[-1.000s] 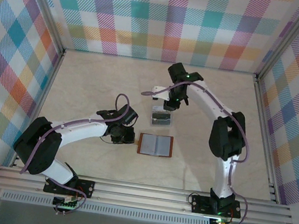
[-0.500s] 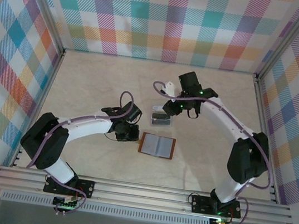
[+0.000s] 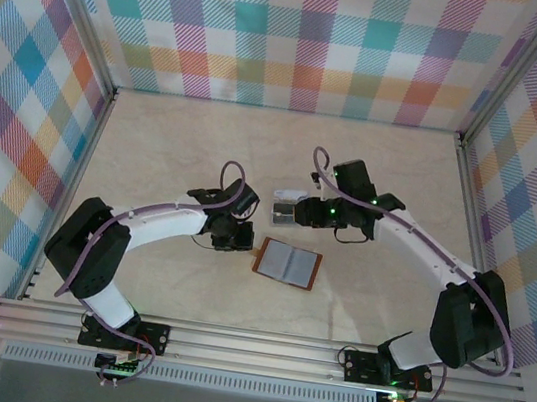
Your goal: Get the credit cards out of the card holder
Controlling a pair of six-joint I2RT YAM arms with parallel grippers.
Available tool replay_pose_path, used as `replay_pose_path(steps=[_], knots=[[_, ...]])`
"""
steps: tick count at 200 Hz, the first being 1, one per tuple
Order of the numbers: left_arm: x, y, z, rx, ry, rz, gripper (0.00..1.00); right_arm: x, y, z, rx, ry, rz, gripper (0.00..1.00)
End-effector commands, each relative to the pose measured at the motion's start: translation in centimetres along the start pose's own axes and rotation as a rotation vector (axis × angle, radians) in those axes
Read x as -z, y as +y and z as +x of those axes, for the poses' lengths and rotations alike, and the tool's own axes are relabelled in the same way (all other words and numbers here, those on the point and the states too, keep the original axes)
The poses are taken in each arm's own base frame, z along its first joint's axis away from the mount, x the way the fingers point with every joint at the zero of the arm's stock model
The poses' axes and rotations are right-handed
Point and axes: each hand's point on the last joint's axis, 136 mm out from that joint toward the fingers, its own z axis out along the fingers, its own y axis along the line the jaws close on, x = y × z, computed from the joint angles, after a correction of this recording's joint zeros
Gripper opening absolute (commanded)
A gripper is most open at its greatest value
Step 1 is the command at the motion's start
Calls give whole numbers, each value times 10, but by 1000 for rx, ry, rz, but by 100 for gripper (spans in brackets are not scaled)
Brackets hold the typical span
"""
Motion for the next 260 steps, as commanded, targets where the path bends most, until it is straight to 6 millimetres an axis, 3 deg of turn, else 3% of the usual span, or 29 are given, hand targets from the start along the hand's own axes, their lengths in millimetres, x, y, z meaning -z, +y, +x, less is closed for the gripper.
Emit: replay_pose_path(steps=[1, 25, 68, 136, 193, 260], knots=[[23, -8, -13, -24, -48, 10, 17, 8, 10, 3, -97, -17, -54, 36], [20, -18, -18, -39, -32, 29, 18, 8, 5, 11, -105, -4, -40, 36], [-8, -30, -19, -55, 44, 60, 18, 14, 8, 11, -101, -14, -40, 36], [-45, -11, 0, -34, 131, 19, 16, 15, 6, 17, -100, 7, -25, 35], [-47, 11, 22, 16, 142, 3, 15, 8, 5, 26, -167, 55, -39, 32], [-37, 24, 43, 46, 147, 10, 15, -21, 28, 51, -237, 204, -114, 30]])
